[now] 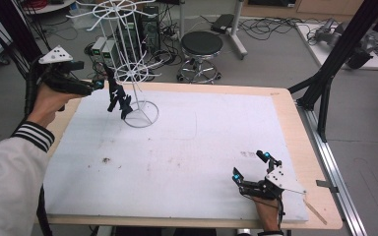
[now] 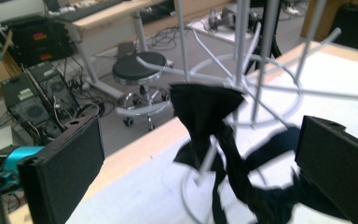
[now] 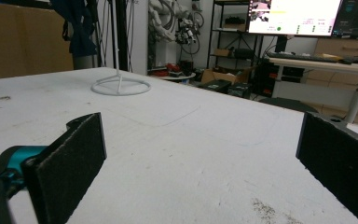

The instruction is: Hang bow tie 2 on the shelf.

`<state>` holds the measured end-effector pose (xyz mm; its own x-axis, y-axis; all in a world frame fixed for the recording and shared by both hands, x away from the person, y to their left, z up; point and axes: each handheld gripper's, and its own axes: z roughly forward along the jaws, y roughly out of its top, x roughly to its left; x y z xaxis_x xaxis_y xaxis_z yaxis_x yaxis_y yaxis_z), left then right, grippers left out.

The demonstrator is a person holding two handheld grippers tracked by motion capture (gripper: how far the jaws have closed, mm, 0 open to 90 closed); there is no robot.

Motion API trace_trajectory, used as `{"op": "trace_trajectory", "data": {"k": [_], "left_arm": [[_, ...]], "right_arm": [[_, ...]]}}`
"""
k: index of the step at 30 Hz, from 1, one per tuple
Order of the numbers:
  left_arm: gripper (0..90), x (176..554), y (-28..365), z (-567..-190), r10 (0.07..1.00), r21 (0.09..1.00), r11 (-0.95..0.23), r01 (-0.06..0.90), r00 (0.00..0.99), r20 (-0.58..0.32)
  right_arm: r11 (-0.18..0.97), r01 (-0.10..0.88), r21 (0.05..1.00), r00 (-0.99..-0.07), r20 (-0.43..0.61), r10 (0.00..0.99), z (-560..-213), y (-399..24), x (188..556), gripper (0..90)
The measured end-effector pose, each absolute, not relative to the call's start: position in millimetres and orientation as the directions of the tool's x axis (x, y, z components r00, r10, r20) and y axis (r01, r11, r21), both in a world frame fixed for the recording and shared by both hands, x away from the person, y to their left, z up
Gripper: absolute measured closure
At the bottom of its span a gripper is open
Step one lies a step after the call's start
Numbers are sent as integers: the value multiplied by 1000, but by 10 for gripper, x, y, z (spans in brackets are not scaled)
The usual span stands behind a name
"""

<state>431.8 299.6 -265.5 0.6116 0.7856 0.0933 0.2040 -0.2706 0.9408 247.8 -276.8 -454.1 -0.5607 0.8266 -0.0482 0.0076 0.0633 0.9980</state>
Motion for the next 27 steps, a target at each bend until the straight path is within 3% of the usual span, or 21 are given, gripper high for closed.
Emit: {"op": "trace_trajectory", "data": {"k": [14,27], "left_arm": [[17,3768,2956,-2824,751,971,-218,100,652,101],[17,3070,2780,-3364,678,983,-180,-23,721,141]], "right_arm": [[67,12,998,-556,-49,830,-4541,-2757,2467,6],[78,5,997,-548,-63,834,-4540,-2750,2468,6]]}}
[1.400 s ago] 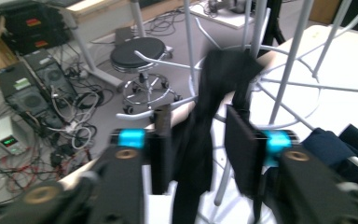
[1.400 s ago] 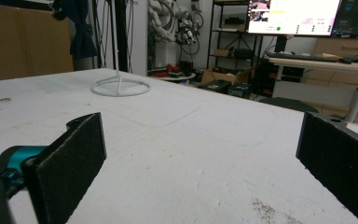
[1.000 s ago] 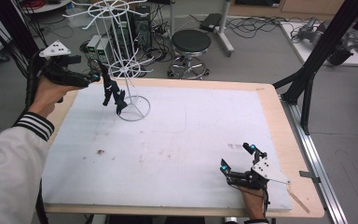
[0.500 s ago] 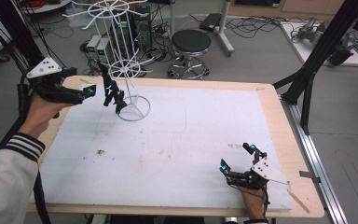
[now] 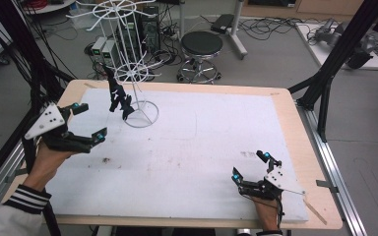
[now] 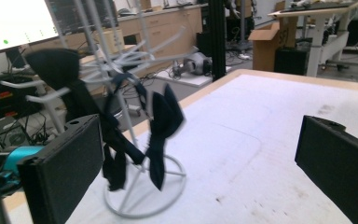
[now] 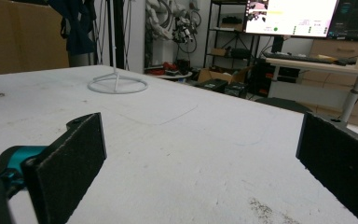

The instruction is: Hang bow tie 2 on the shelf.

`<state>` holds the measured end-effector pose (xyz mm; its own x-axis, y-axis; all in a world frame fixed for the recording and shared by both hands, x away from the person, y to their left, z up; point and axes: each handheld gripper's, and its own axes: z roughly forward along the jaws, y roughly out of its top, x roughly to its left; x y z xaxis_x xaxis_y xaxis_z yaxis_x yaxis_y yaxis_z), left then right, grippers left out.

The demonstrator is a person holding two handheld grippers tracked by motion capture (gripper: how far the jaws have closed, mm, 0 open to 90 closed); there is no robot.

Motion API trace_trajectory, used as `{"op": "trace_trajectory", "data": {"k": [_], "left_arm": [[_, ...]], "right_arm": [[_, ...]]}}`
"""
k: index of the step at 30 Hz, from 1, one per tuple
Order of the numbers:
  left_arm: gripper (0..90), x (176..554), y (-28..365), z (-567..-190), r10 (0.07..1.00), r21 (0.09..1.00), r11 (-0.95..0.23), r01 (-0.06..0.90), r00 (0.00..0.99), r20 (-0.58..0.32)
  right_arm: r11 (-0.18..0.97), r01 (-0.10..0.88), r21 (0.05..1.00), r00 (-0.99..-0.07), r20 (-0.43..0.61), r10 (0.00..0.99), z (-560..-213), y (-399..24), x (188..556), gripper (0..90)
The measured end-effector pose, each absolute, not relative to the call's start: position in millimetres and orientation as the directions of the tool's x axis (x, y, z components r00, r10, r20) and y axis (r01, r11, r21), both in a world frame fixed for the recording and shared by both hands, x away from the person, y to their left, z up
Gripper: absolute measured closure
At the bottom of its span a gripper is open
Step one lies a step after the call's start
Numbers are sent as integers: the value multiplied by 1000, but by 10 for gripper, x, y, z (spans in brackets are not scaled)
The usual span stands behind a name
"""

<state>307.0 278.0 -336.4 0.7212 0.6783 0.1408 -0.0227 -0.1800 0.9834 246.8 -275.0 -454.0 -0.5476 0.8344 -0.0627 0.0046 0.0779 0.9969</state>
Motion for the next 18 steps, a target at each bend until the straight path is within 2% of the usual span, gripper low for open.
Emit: {"op": "trace_trajectory", "data": {"k": [7,18], "left_arm": [[17,2903,2778,-3712,677,989,-139,-51,724,132],[17,2739,2893,-4241,716,997,-71,-25,695,68]], "right_arm": [[81,3,997,-545,-66,836,-4539,-2747,2467,6],[81,7,997,-548,-64,834,-4540,-2742,2465,6]]}}
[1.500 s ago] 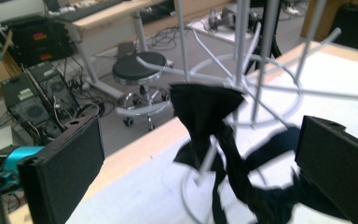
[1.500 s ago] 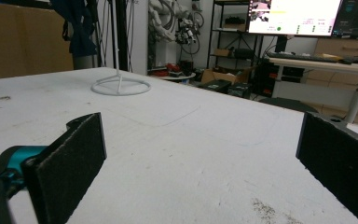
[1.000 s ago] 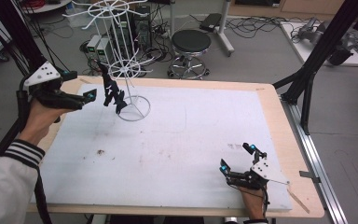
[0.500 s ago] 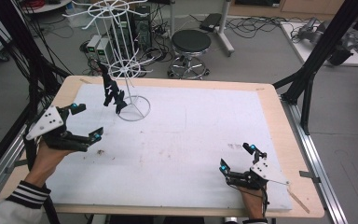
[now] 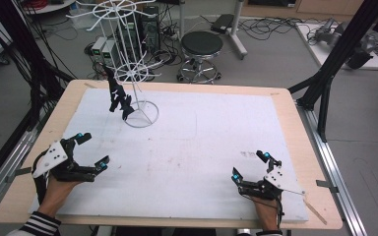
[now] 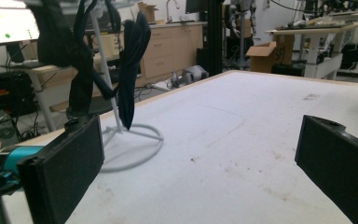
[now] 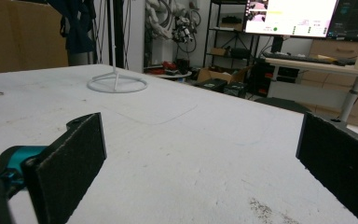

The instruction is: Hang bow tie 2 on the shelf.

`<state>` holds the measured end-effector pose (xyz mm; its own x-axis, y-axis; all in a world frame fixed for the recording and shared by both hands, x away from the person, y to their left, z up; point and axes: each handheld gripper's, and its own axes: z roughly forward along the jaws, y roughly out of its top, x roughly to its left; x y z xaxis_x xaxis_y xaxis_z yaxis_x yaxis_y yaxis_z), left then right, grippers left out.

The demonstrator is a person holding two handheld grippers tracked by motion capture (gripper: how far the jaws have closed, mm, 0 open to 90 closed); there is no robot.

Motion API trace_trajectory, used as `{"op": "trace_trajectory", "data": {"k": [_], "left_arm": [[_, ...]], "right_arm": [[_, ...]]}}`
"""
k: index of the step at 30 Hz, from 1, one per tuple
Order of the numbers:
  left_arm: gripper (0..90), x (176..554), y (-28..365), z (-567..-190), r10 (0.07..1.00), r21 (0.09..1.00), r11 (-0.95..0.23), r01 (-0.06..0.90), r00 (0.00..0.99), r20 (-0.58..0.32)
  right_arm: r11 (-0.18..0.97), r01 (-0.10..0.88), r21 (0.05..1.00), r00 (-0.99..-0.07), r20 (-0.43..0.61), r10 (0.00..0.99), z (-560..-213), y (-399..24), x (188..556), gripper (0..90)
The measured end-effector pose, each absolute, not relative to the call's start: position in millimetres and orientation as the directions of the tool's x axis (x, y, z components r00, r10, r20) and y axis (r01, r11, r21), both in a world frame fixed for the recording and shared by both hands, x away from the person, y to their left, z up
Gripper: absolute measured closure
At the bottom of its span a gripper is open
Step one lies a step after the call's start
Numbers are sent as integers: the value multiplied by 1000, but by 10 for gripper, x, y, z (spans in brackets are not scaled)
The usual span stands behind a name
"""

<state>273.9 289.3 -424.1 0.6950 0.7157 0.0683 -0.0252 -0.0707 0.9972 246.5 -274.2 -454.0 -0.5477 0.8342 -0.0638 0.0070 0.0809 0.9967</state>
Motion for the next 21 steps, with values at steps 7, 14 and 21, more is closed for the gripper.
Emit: {"op": "trace_trajectory", "data": {"k": [7,14,21], "left_arm": [[17,2713,2876,-4494,719,999,-46,-1,694,34],[17,2691,2860,-4537,723,1000,-24,-11,690,25],[17,2670,2880,-4550,741,1000,1,-27,671,18]], "right_arm": [[87,8,996,-546,-68,835,-4538,-2741,2465,6],[83,9,997,-548,-64,834,-4539,-2741,2466,6],[85,13,996,-547,-64,835,-4539,-2737,2459,6]]}}
